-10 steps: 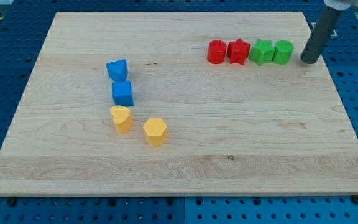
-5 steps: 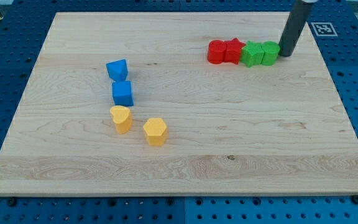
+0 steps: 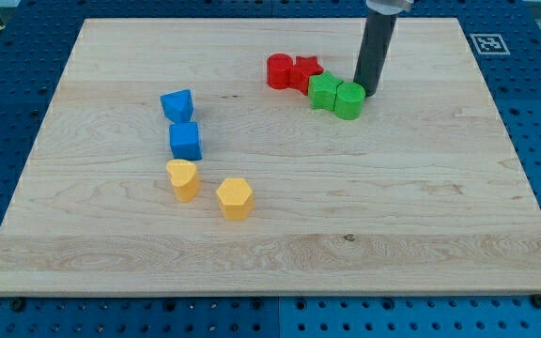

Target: Separate the green circle from the green star

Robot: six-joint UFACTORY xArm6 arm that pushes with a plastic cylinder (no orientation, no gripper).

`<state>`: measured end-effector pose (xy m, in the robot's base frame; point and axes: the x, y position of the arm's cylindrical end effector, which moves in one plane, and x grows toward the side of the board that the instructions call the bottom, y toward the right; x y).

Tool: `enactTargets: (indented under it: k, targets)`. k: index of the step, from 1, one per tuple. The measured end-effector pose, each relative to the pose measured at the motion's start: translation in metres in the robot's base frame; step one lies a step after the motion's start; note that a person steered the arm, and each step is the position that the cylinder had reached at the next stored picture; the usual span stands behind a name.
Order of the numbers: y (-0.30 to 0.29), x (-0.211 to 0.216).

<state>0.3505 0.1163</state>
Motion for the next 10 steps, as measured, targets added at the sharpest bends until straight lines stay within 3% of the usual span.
enactTargets:
  k: [2,4,10]
  targets:
    - [-0.02,-0.001]
    - [0.021,0.006]
    - [-0.017,0.03]
